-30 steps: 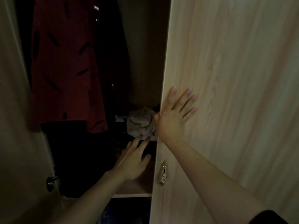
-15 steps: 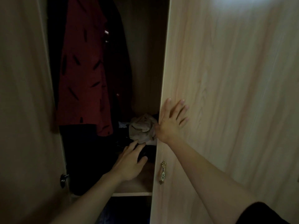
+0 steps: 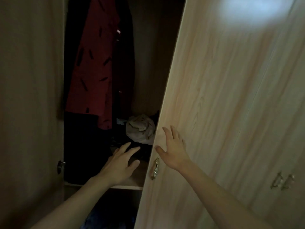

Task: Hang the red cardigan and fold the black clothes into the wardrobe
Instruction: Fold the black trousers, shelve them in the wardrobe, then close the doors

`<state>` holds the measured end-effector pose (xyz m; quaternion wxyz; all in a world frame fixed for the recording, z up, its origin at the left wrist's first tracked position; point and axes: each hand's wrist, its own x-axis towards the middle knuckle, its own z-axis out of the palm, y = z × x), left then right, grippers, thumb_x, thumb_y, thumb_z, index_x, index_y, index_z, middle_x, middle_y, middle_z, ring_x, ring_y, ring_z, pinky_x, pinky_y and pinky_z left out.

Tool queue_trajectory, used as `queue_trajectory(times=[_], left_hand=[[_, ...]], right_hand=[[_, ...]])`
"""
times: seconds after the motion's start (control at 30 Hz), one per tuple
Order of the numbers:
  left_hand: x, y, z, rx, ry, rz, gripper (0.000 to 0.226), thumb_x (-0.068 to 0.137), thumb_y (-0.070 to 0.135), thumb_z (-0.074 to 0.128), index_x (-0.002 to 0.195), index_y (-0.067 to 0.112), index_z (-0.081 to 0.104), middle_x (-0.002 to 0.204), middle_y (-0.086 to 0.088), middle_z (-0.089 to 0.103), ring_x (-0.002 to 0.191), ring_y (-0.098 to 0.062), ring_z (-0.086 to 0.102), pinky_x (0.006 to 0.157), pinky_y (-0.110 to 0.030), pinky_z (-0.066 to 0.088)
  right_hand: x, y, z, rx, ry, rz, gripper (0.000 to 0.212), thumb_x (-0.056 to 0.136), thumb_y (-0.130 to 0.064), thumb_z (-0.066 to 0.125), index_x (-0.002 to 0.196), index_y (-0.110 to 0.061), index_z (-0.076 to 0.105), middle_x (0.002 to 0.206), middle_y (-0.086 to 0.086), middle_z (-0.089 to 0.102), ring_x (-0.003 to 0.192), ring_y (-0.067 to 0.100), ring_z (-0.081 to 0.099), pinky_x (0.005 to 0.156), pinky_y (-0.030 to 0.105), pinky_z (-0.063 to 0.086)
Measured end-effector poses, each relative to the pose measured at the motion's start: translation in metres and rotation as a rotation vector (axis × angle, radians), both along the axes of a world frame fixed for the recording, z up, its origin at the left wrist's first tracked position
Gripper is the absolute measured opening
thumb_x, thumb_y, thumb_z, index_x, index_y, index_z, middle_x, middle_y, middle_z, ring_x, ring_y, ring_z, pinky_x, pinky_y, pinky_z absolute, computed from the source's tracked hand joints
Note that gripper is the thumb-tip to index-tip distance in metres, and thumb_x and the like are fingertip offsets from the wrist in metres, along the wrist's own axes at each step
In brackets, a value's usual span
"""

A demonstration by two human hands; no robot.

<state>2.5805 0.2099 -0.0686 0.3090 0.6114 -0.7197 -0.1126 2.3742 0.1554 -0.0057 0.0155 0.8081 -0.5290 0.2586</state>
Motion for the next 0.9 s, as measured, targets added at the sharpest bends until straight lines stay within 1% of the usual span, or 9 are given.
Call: queue_trajectory(times=[0.13, 0.2, 0.27, 0.43, 0.57, 0.7, 0.77, 0.87, 0.9], left_hand=[[0.004, 0.028, 0.010, 0.013, -0.048, 0.076, 0.056, 0.099, 0.051, 0.046, 0.152, 0.043, 0.027, 0.165, 0.005, 0.009, 0.150, -0.026, 0.010, 0.121, -0.048, 0.019], [0.010, 0.044, 0.021, 0.008, -0.076, 0.151, 0.056, 0.099, 0.052, 0.044, 0.152, 0.042, 0.027, 0.164, 0.005, 0.010, 0.150, -0.027, 0.011, 0.121, -0.050, 0.018], [0.015, 0.062, 0.032, 0.000, -0.114, 0.232, 0.058, 0.099, 0.055, 0.043, 0.152, 0.041, 0.026, 0.164, 0.005, 0.012, 0.150, -0.027, 0.014, 0.120, -0.053, 0.021], [0.016, 0.125, 0.051, -0.028, -0.196, 0.448, 0.063, 0.097, 0.057, 0.046, 0.153, 0.036, 0.028, 0.163, 0.002, 0.019, 0.147, -0.024, 0.022, 0.117, -0.047, 0.030], [0.025, 0.185, 0.067, -0.049, -0.295, 0.625, 0.064, 0.095, 0.058, 0.046, 0.152, 0.033, 0.030, 0.160, 0.000, 0.026, 0.144, -0.026, 0.028, 0.114, -0.050, 0.032], [0.036, 0.233, 0.087, -0.100, -0.331, 0.757, 0.078, 0.082, 0.070, 0.031, 0.150, 0.031, 0.034, 0.159, -0.003, 0.030, 0.141, -0.028, 0.032, 0.112, -0.051, 0.034], [0.043, 0.251, 0.093, -0.125, -0.342, 0.791, 0.069, 0.089, 0.064, 0.039, 0.151, 0.033, 0.032, 0.160, 0.000, 0.026, 0.144, -0.026, 0.029, 0.113, -0.051, 0.034], [0.057, 0.280, 0.101, -0.198, -0.371, 0.832, 0.063, 0.094, 0.055, 0.048, 0.151, 0.035, 0.028, 0.162, 0.000, 0.022, 0.147, -0.024, 0.023, 0.114, -0.052, 0.034], [0.062, 0.291, 0.104, -0.228, -0.394, 0.840, 0.063, 0.094, 0.054, 0.049, 0.151, 0.034, 0.029, 0.162, -0.001, 0.022, 0.147, -0.024, 0.022, 0.113, -0.052, 0.034]], right_hand=[[-0.003, 0.010, -0.003, -0.020, -0.006, 0.099, 0.073, 0.096, -0.043, 0.054, 0.155, -0.021, 0.017, 0.165, 0.008, 0.008, 0.152, 0.028, 0.005, 0.121, 0.048, 0.016], [0.002, 0.014, -0.003, -0.038, -0.055, 0.210, 0.071, 0.095, -0.041, 0.057, 0.154, -0.019, 0.023, 0.163, 0.009, 0.015, 0.150, 0.026, 0.011, 0.121, 0.042, 0.018], [0.010, 0.020, -0.005, -0.051, -0.110, 0.326, 0.072, 0.094, -0.039, 0.060, 0.153, -0.019, 0.026, 0.161, 0.009, 0.021, 0.149, 0.025, 0.017, 0.121, 0.041, 0.022], [0.035, 0.038, -0.017, 0.014, -0.215, 0.568, 0.078, 0.094, -0.040, 0.059, 0.156, -0.024, 0.014, 0.161, 0.008, 0.023, 0.147, 0.024, 0.022, 0.118, 0.047, 0.028], [0.070, 0.070, -0.023, 0.088, -0.225, 0.711, 0.078, 0.095, -0.041, 0.058, 0.156, -0.027, 0.011, 0.162, 0.006, 0.019, 0.149, 0.023, 0.018, 0.120, 0.046, 0.024], [0.103, 0.105, -0.014, 0.052, -0.189, 0.861, 0.077, 0.097, -0.040, 0.057, 0.157, -0.023, 0.012, 0.163, 0.003, 0.016, 0.150, 0.019, 0.012, 0.121, 0.034, 0.014], [0.122, 0.120, -0.003, 0.043, -0.210, 0.920, 0.077, 0.096, -0.042, 0.058, 0.157, -0.025, 0.013, 0.162, -0.001, 0.020, 0.149, 0.017, 0.015, 0.119, 0.031, 0.015], [0.152, 0.141, 0.010, 0.032, -0.217, 0.984, 0.078, 0.094, -0.051, 0.055, 0.156, -0.027, 0.014, 0.159, -0.003, 0.025, 0.147, 0.016, 0.022, 0.120, 0.044, 0.027], [0.161, 0.150, 0.013, 0.026, -0.213, 0.992, 0.078, 0.095, -0.050, 0.055, 0.156, -0.025, 0.014, 0.160, -0.002, 0.024, 0.147, 0.016, 0.021, 0.120, 0.045, 0.027]])
